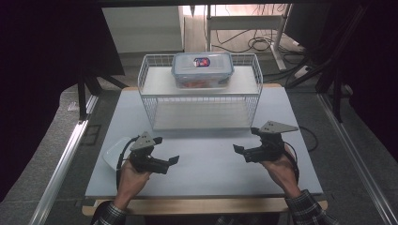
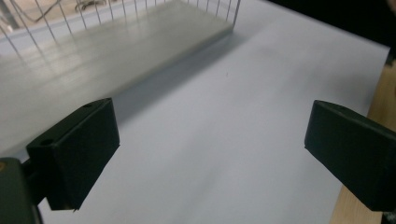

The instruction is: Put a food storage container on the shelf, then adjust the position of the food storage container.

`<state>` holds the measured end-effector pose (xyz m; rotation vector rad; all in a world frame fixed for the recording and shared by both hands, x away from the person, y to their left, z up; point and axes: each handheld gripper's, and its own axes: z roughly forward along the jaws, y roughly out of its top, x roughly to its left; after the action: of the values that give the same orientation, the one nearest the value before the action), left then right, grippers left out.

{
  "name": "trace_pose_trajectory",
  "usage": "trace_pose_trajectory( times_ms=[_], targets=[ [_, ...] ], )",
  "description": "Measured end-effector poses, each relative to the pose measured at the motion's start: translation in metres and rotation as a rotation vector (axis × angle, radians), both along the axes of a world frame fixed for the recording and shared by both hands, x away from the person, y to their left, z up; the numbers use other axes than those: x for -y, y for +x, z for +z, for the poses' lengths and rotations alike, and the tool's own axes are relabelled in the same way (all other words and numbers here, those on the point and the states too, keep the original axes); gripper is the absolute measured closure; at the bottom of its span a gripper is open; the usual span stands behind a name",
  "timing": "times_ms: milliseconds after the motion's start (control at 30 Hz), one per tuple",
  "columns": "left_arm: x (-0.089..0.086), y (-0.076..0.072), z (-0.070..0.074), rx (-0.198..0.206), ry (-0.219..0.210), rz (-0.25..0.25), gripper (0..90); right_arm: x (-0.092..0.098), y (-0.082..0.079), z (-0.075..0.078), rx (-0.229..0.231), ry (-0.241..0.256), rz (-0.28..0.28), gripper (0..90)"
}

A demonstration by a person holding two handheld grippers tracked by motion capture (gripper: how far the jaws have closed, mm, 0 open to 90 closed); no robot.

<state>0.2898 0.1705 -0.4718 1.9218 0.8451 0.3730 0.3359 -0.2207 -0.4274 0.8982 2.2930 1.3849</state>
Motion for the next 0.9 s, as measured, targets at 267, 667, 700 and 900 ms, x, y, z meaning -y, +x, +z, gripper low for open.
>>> trace_pose_trajectory(
  times_ms=[267, 667, 700, 900],
  targets=[
    [0.004, -0.013, -0.014, 0.019, 0.038, 0.015, 4.0, 0.003, -0.015, -0.018, -0.012, -0.005, 0.000, 3.6],
    [0.014, -0.022, -0.030, 0.028, 0.139, -0.003, 3.9, 0.007, -0.025, -0.048, -0.063, -0.048, 0.003, 3.6],
    [0.014, -0.021, -0.030, 0.018, 0.142, -0.002, 3.9, 0.008, -0.024, -0.048, -0.066, -0.049, 0.000, 3.7],
    [0.004, -0.013, -0.024, -0.052, 0.117, 0.024, 2.0, 0.010, -0.021, -0.051, -0.072, -0.053, -0.020, 3.7]
  ],
)
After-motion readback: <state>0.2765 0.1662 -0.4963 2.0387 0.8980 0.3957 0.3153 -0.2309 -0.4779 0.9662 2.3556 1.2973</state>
